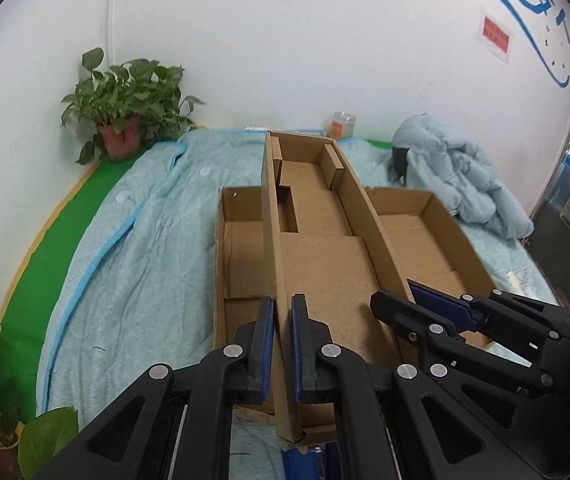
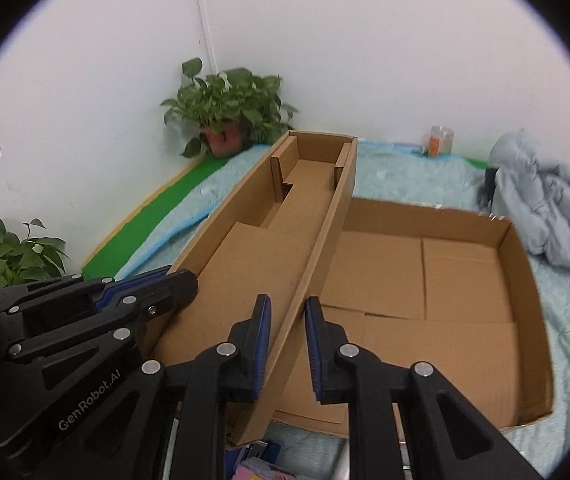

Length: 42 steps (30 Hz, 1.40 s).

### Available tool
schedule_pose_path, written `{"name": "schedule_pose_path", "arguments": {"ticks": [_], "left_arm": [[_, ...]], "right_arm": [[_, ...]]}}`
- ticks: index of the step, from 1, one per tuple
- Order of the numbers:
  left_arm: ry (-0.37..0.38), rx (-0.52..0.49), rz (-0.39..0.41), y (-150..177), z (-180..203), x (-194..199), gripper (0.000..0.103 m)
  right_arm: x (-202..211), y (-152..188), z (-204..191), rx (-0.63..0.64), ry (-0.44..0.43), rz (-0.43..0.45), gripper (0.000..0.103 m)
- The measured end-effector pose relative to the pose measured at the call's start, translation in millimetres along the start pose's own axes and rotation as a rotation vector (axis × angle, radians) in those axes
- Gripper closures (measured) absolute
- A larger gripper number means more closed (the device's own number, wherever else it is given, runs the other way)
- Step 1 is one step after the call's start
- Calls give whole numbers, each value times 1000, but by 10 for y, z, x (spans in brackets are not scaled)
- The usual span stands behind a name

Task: Organize rigid objects
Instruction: 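Lower the insert tray into the empty cardboard box with both grippers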

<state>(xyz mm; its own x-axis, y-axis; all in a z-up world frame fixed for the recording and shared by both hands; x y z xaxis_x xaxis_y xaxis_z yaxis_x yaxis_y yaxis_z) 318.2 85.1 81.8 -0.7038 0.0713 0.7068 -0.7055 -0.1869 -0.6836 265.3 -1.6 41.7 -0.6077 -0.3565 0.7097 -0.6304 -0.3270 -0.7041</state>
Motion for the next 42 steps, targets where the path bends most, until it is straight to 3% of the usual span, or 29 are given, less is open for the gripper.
{"name": "schedule_pose_path", "arguments": {"ticks": [11, 17, 26, 31, 33, 34, 35, 36, 37, 38, 40, 41, 42], "left_arm": [[-46, 38, -111, 359, -645, -1002, 98], [-64, 22, -138, 495, -763, -1297, 95], [24, 77, -141, 701, -788, -1046, 94], [22, 108, -51, 754, -831, -728, 92], [33, 99, 3, 795, -818, -577, 86], [18, 86, 48, 823, -801, -487, 73], [4, 78, 80, 835, -791, -428, 48], [-15, 72, 118, 852, -786, -366, 33], [-32, 74, 151, 868, -788, -322, 16], [-38, 76, 164, 874, -787, -305, 15], [-44, 76, 137, 905, -806, -330, 16], [-48, 77, 126, 922, -815, -351, 18], [-57, 80, 116, 934, -829, -372, 18]], "right_arm": [[-869, 208, 7, -18, -67, -160, 87], [-1110, 285, 44, -37, -92, -208, 88], [-1295, 406, 64, -89, -149, -269, 85], [-1314, 421, 25, -104, -168, -264, 71], [-1270, 437, 49, -120, -183, -260, 70], [-1201, 443, 52, -116, -199, -243, 67], [-1145, 436, 45, -102, -197, -225, 53], [-1095, 452, 43, -91, -182, -213, 39], [-1054, 475, 52, -88, -170, -212, 38], [-1041, 520, 49, -93, -181, -238, 41], [-1043, 611, 24, -88, -204, -290, 64], [-1039, 639, 35, -76, -176, -308, 83], [-1051, 675, 46, -76, -159, -322, 92]]}}
Point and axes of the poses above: each gripper's, at about its wrist camera, not at the fingertips, and x roughly against the way its jaws point, z to its right, y to its underside, the point moved 3 cm from there along -x, roughly the way its jaws point, and after that the axes turned 9 degrees about x, right-handed, at the moved point
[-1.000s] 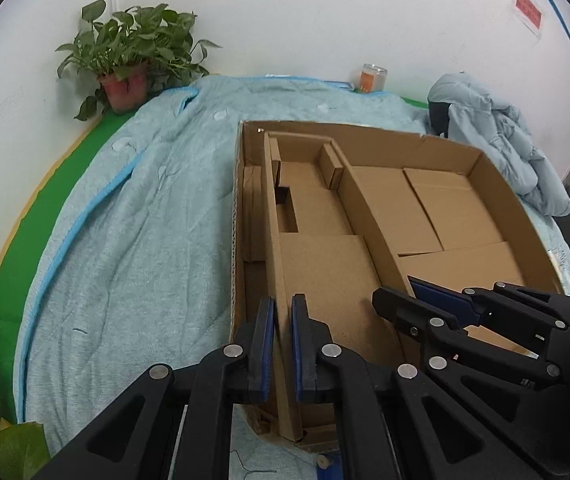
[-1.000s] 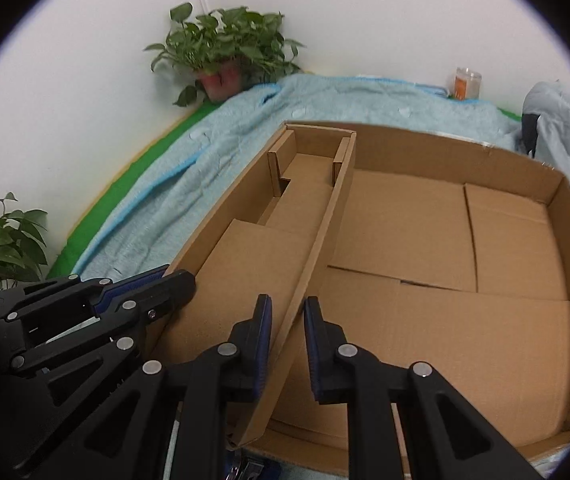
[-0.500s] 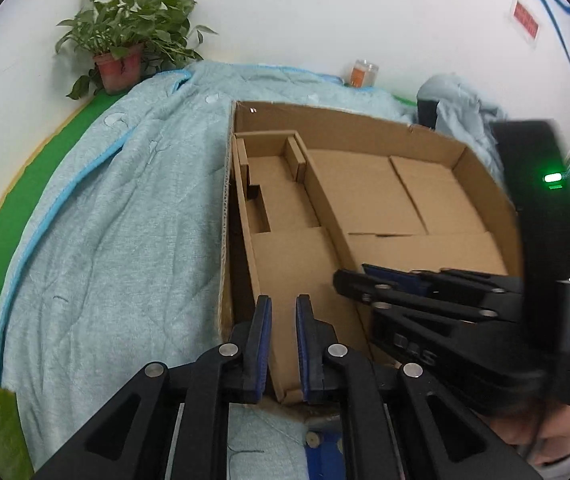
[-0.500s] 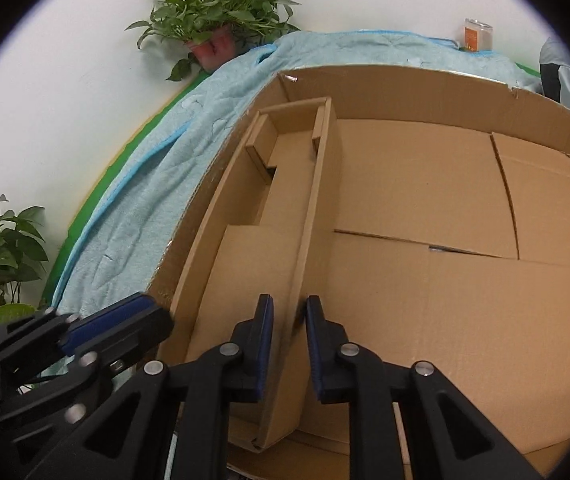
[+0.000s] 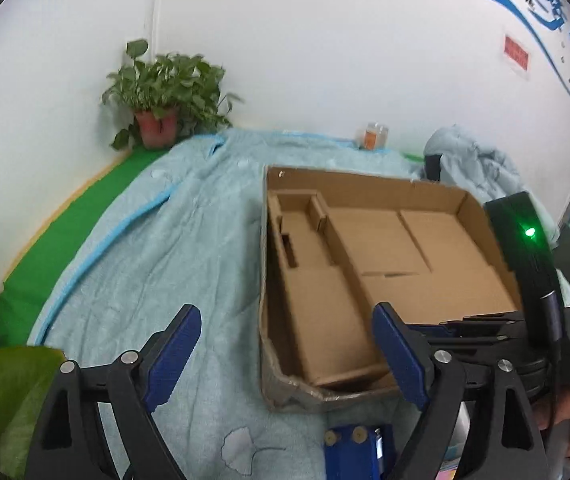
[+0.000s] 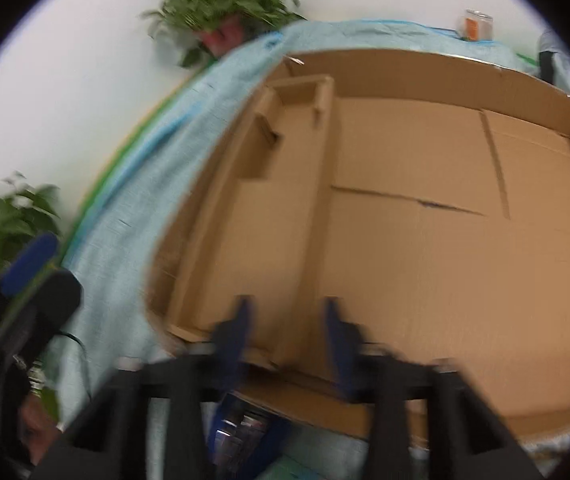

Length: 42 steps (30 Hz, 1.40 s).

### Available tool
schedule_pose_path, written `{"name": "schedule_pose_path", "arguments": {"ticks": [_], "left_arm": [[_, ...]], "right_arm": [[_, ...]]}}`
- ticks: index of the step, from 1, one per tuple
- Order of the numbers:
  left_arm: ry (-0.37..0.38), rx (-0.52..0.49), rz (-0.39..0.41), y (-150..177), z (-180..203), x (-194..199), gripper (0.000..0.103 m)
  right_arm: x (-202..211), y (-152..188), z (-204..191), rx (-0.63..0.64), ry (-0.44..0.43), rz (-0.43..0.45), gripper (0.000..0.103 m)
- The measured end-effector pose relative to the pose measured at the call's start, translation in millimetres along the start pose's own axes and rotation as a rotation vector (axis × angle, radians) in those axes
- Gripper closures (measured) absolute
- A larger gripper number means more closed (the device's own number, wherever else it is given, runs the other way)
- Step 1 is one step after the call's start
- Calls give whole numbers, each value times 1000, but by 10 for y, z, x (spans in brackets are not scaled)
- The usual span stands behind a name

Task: Organize rigid objects
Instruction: 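Lower the insert tray into the empty cardboard box with both grippers, then open both grippers and move them to the board-game box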

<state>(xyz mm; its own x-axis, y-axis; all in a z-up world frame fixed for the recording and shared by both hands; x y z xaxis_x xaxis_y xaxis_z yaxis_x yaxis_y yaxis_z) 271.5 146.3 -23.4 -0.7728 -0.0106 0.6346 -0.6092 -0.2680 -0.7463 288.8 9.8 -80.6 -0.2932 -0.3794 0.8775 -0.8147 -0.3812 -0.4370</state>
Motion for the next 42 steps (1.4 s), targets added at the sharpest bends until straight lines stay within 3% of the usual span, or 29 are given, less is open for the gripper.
{"name": "schedule_pose_path", "arguments": {"ticks": [7, 13, 14, 15, 17, 21, 25, 30, 36, 42], "left_arm": [[26, 34, -23, 205, -103, 42, 19], [58, 42, -45, 380, -139, 101, 17], [63, 39, -49, 409, -136, 119, 17], [74, 36, -58, 431, -133, 137, 17], [112, 24, -83, 499, -134, 203, 17], [210, 28, -145, 692, -171, 429, 14], [315, 33, -202, 975, -155, 716, 11], [346, -19, -219, 1351, 63, 1075, 11], [364, -30, -256, 1542, 329, 1331, 11], [337, -6, -251, 1485, 289, 1532, 11]], "right_arm": [[-164, -100, 11, -70, -81, -31, 93], [-172, -74, -81, -42, -110, -10, 84], [-70, -57, -75, -37, -104, 23, 68], [51, -45, -55, -30, -81, 66, 40], [417, 33, 6, -7, -8, 189, 14], [1154, 402, 133, 52, 115, 361, 12], [1669, 1038, 144, 94, 87, 459, 9], [1806, 1689, 20, 139, 33, 448, 9], [1742, 1944, 123, -26, 27, 358, 9], [1711, 2201, 167, -75, 27, 295, 9]]}}
Point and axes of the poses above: each gripper's, at about its wrist camera, not at the fingertips, and x roughly against the way its jaws point, z to its right, y to its underside, the point moved 3 cm from there along -x, roughly the way its jaws point, and after that the axes turned 9 degrees about x, right-handed, at the moved point
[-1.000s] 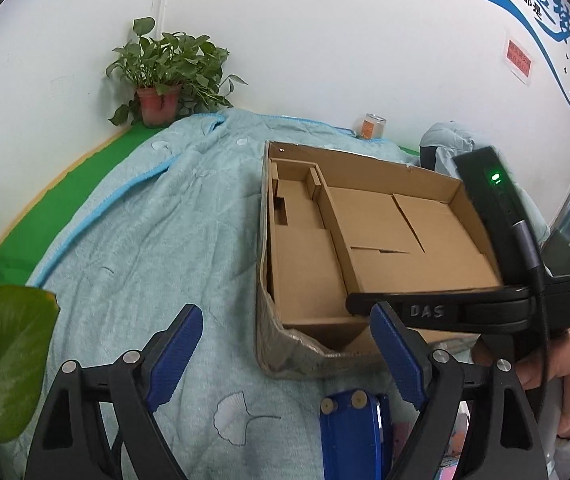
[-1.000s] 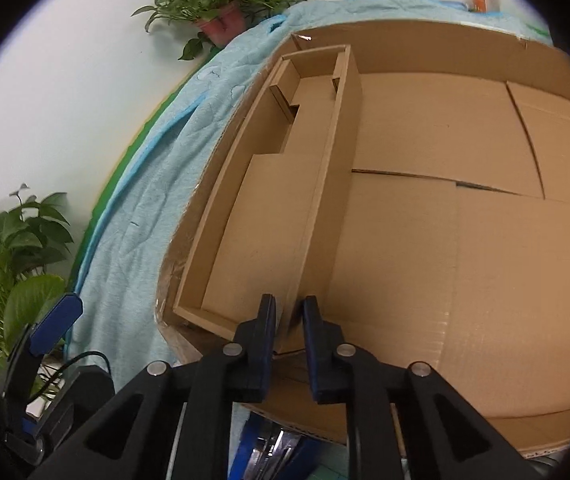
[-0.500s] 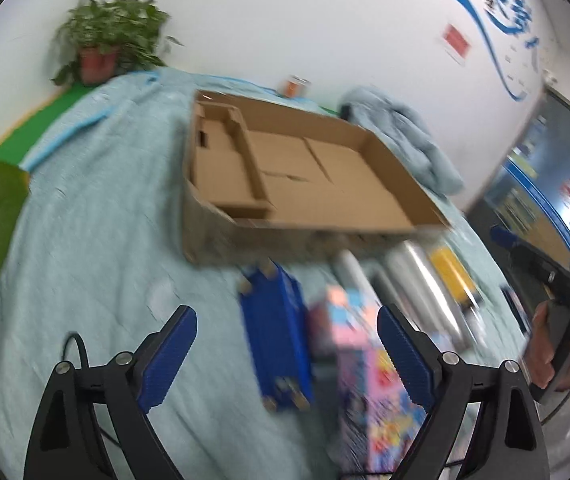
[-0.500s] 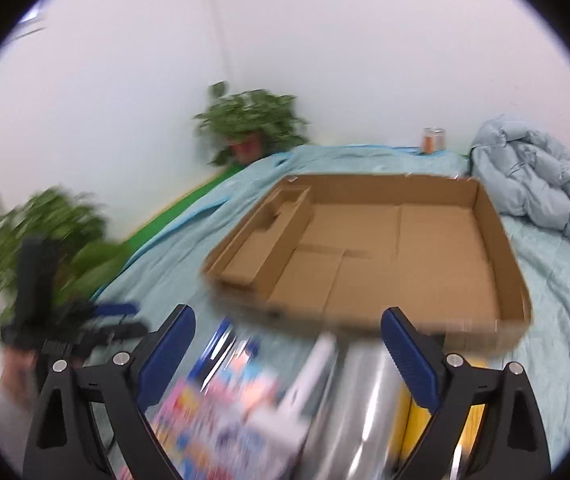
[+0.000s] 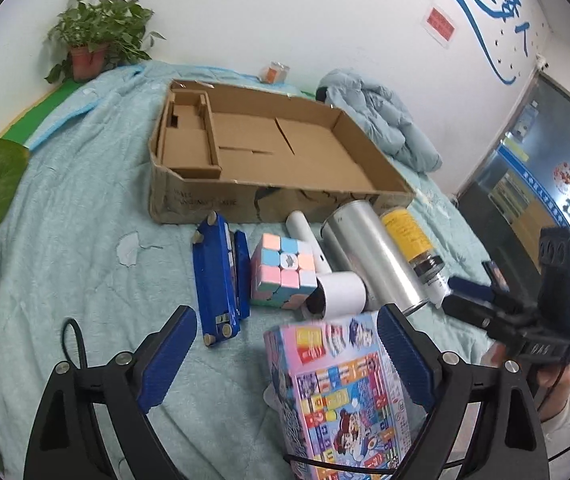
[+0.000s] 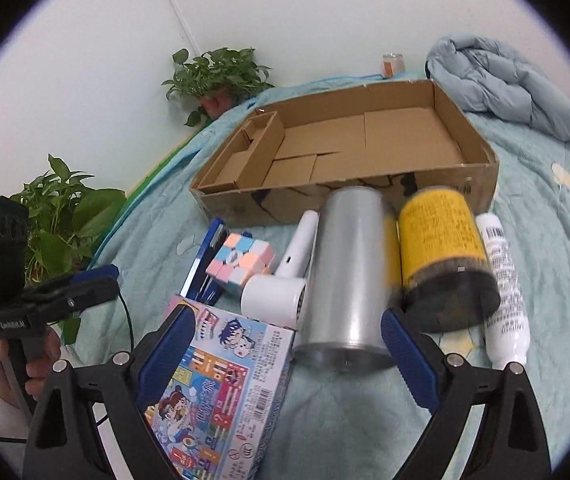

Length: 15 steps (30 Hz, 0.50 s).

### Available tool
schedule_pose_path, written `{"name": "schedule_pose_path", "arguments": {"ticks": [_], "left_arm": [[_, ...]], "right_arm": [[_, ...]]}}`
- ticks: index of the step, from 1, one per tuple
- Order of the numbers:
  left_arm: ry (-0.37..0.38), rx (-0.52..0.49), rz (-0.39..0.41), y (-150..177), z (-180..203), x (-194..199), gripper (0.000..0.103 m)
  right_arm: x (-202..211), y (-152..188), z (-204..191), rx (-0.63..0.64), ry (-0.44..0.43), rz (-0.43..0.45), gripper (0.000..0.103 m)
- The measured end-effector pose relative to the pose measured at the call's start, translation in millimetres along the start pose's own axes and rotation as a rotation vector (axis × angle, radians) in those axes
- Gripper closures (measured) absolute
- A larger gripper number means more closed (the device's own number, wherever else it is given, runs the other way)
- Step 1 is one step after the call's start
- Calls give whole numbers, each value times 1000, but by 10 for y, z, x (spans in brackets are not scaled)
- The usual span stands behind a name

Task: Organize rigid objects
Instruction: 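Open both grippers and move them to the board-game box, then grasp the board-game box with the left gripper while the right gripper supports it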

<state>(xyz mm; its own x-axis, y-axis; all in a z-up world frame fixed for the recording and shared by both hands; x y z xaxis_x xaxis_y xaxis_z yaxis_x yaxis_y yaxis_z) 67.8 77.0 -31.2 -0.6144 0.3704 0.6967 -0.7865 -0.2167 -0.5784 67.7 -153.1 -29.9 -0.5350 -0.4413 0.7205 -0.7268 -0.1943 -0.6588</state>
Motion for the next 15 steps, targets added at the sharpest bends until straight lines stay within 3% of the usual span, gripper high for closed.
{"name": "schedule_pose_path", "arguments": {"ticks": [5, 15], "left_arm": [[-38, 0, 23, -18, 11, 249, 11], [48, 49, -150, 735, 116, -90, 11]], "right_arm": [[90, 83, -38, 9, 8, 1, 9], [182, 418, -123, 54, -38, -76, 9]]}}
Point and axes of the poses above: each gripper's, at about its wrist camera, not at the fingertips, and x roughly against the way its jaws point, z to its right, y to its underside, the point moved 3 cm from there along -x, roughly the way its jaws point, and after that the axes turned 9 degrees about x, right-handed, at the moved point
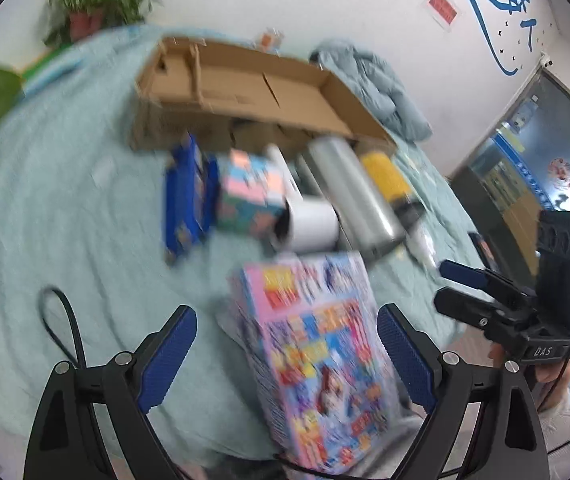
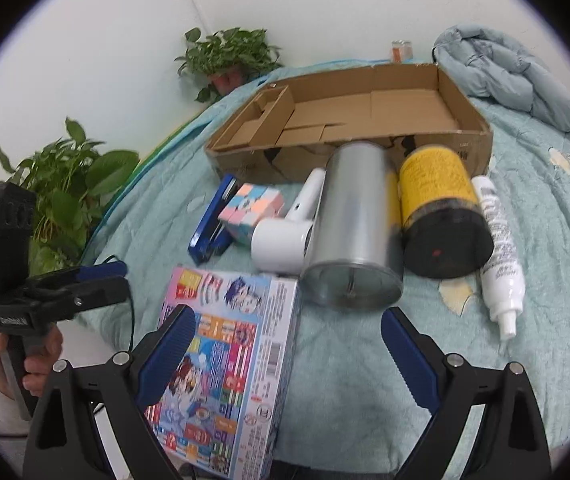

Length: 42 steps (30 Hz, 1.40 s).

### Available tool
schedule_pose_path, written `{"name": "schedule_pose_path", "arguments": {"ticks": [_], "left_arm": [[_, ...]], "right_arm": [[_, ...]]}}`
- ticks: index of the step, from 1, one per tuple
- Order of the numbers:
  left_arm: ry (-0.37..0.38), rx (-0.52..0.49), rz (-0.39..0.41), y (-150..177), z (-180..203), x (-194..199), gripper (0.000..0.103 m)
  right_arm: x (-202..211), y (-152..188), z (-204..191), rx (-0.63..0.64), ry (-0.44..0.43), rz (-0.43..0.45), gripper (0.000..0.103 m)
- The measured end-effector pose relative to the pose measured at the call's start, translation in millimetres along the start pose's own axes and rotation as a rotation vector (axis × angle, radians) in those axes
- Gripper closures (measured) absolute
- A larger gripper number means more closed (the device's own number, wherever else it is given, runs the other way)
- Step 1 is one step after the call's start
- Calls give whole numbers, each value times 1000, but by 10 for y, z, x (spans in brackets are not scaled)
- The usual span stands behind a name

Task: Organize rigid objects
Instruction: 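Grasp the board-game box with the left gripper while the right gripper supports it, then lift the board-game box and carry it over the cardboard box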

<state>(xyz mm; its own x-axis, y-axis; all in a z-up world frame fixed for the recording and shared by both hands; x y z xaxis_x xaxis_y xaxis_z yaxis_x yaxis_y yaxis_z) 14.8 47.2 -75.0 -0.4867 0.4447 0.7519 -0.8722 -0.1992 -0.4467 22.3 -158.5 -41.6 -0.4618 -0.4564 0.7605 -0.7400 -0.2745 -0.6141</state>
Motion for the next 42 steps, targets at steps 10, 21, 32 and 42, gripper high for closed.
{"name": "schedule_pose_path", "arguments": {"ticks": [10, 21, 32, 42], "left_arm": [[-43, 58, -204, 525, -7, -602, 36], [-47, 10, -57, 252, 74, -402, 41], [-20, 98, -125, 129, -160, -652, 32], [-10, 140, -157, 254, -158, -718, 30]], "right_arm": [[-479, 500, -251, 19, -204, -221, 13], [-576, 369, -471, 93, -155, -181, 20], [-806, 229, -355, 43, -145, -186, 18], [-816, 243, -429, 65, -84, -172, 17]]}}
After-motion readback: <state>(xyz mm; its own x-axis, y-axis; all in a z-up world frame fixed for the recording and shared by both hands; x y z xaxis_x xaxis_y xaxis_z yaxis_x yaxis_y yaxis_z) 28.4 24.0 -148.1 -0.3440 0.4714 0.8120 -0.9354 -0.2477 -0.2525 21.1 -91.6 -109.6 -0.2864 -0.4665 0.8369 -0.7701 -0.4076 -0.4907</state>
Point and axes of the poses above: each gripper's, at about its wrist camera, not at the fingertips, and x roughly against the way its jaws point, z to its right, y to its underside, the point moved 3 cm from there along -x, roughly the way its jaws point, and after that the axes turned 9 degrees about x, right-handed, at the moved point
